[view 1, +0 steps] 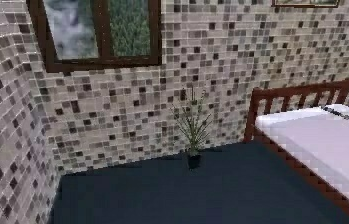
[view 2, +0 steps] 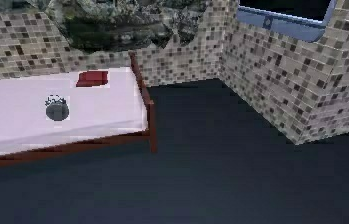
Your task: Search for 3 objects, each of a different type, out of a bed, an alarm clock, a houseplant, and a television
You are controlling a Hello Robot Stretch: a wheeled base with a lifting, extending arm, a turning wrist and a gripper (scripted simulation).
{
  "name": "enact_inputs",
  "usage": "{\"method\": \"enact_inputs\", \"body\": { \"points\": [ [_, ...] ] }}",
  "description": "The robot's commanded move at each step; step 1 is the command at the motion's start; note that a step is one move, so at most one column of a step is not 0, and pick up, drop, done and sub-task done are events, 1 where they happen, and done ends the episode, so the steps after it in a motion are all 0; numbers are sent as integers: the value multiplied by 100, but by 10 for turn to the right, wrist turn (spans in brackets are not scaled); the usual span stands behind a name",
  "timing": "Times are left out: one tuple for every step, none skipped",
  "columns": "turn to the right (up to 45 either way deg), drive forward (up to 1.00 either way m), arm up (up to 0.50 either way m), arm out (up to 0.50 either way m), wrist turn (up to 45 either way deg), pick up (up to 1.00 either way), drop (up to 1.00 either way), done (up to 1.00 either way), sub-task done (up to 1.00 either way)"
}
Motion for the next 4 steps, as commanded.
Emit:
{"method": "enact_inputs", "body": {
  "points": [
    [0, 60, 0, 0, 0, 0, 0, 0, 0],
    [90, 0, 0, 0, 0, 0, 0, 0, 0],
    [0, 0, 0, 0, 0, 0, 0, 0, 100],
    [450, 0, 0, 0, 0, 0, 0, 0, 0]
  ]
}}
